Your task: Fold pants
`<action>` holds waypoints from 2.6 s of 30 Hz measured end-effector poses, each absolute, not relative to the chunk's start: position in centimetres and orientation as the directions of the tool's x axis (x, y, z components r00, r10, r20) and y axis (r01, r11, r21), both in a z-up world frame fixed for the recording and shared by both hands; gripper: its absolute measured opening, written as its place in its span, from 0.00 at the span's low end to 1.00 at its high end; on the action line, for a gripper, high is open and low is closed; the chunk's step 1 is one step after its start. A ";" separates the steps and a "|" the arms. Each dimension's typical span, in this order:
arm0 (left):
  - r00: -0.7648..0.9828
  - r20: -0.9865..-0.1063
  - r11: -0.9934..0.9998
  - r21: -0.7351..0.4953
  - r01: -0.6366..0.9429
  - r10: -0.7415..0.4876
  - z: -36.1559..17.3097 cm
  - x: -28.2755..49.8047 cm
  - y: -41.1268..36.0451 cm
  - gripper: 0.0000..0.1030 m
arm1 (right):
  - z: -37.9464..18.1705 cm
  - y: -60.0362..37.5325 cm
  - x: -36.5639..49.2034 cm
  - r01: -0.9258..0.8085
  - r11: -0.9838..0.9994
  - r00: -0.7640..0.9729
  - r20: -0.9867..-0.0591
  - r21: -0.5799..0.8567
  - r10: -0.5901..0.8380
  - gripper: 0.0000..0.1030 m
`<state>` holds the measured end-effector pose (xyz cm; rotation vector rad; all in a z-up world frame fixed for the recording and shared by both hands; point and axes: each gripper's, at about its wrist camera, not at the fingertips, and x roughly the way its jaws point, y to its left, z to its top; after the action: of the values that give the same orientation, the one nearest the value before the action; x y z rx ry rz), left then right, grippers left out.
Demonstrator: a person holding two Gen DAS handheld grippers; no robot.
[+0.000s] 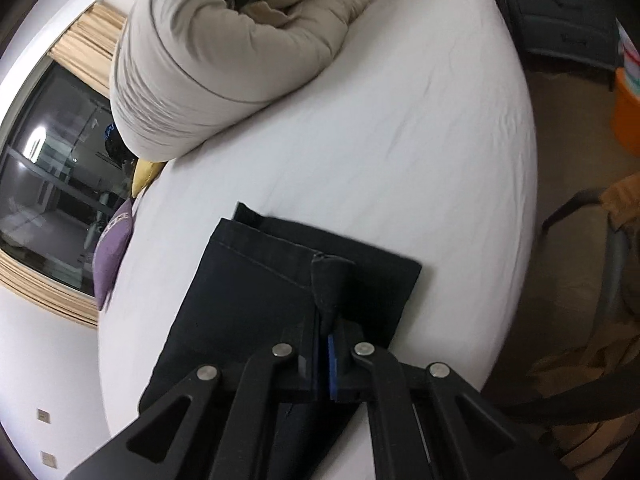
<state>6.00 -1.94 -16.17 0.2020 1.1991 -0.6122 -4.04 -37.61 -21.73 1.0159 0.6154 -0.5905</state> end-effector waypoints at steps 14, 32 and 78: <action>0.254 -0.884 0.815 -0.204 0.543 -0.391 -16.7 5.1 -1.2 0.66 | -9.6 -33.1 -1.8 0.451 0.772 0.850 -0.481 0.449 -0.217 0.03; 0.233 -0.875 0.789 -0.232 0.570 -0.425 -16.8 5.5 0.8 0.69 | -15.2 -37.5 -2.7 0.558 0.627 0.773 -0.615 0.543 -0.156 0.04; 0.275 -0.920 0.819 -0.080 0.568 -0.281 -15.5 1.5 6.7 0.70 | -23.3 -36.5 12.3 0.568 0.819 0.348 -0.926 0.084 -0.147 0.46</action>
<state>1.49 6.69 -15.46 0.2875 1.1604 -0.5806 12.28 -36.50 -23.30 0.4310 1.1273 -0.4826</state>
